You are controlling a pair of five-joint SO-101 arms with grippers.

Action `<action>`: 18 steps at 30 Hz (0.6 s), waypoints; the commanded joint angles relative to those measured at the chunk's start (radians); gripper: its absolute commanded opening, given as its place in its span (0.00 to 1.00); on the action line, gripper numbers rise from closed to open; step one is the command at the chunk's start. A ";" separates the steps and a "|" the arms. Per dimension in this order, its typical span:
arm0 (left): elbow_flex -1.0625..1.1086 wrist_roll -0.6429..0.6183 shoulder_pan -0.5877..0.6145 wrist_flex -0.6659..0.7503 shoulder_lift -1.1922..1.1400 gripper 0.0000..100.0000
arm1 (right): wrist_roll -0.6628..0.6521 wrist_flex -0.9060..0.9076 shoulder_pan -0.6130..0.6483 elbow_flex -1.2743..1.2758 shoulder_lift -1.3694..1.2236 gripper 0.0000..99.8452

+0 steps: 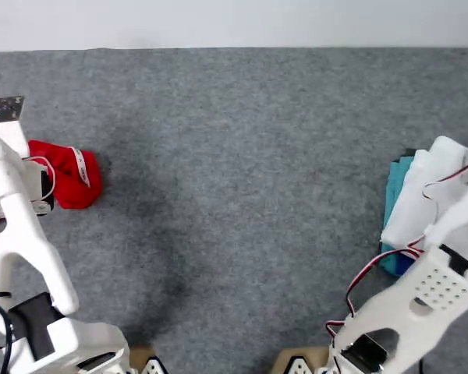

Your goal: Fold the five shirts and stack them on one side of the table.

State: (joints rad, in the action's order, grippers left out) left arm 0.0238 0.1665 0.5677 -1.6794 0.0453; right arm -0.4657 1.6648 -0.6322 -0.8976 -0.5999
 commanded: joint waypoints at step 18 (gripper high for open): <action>-0.104 0.195 0.046 0.057 0.092 0.11 | 0.011 0.133 0.001 0.499 0.490 0.01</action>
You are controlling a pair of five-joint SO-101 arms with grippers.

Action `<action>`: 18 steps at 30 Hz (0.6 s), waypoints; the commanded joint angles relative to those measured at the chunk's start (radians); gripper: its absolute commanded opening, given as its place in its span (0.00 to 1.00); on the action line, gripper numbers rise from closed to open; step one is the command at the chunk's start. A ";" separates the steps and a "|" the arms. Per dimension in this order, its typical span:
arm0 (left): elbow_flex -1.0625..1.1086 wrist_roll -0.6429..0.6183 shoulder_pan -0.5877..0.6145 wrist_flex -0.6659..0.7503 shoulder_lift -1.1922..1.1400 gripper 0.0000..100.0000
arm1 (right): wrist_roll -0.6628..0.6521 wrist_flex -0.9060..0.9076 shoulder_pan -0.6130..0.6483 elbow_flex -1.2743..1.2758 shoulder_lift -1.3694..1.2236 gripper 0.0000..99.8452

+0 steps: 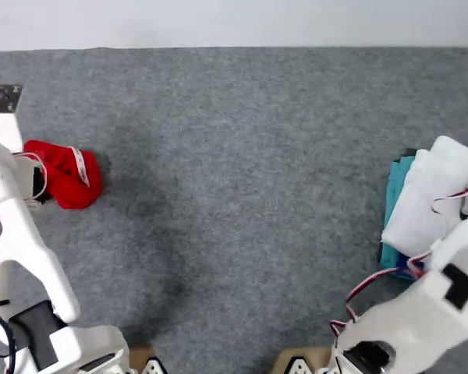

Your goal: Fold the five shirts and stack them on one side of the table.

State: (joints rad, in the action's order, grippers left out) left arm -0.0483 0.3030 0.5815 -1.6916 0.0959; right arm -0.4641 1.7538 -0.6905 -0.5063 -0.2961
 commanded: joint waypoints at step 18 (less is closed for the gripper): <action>-0.340 0.305 0.037 0.448 -0.701 0.20 | 0.012 0.033 0.547 0.901 0.926 0.01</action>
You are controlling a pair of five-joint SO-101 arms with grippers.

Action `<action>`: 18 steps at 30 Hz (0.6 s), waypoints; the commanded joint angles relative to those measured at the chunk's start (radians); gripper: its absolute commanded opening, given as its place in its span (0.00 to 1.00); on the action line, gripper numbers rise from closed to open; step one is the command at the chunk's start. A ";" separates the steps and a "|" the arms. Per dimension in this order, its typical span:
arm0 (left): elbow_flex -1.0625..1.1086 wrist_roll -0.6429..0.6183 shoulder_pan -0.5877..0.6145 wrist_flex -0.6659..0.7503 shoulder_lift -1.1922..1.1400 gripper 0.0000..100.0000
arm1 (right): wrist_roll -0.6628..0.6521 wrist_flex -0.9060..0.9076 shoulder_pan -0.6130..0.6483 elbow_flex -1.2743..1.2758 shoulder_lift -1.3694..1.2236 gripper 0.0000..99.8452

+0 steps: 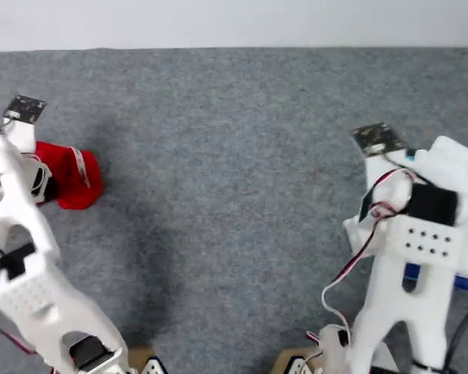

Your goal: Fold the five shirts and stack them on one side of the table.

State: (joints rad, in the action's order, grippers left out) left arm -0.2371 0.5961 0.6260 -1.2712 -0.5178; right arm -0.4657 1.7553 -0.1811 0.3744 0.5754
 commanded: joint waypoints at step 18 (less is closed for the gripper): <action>-0.865 -0.017 0.000 -0.348 -0.308 0.23 | 0.140 0.035 0.042 0.034 0.062 0.01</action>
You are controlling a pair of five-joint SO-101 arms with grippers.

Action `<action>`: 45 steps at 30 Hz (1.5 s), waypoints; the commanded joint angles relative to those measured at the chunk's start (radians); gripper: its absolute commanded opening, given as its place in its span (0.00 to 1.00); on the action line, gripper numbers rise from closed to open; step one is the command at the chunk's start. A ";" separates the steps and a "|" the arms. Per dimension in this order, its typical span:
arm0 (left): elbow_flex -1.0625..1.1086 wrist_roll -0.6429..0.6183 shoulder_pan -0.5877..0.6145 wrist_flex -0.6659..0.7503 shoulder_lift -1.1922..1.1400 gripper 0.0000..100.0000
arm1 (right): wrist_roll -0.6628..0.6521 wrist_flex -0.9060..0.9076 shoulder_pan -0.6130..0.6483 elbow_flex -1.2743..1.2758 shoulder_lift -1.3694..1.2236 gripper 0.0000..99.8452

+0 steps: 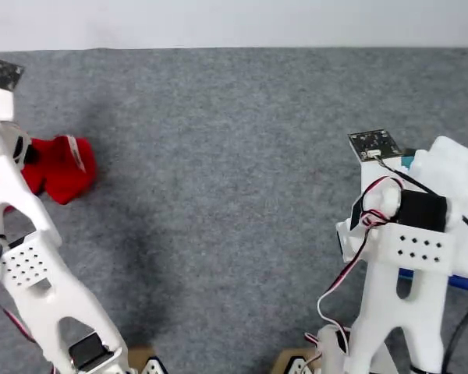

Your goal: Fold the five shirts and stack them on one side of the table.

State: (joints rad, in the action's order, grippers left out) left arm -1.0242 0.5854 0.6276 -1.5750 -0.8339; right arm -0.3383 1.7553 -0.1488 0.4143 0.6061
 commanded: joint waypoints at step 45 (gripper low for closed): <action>-0.418 -0.534 -0.956 -0.180 0.344 0.00 | 0.012 0.041 0.010 -0.006 0.038 0.01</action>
State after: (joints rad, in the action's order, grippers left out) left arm -1.5351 0.0713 -0.3115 -1.7346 -0.5485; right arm -0.3383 1.7553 -0.1488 0.4143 0.6061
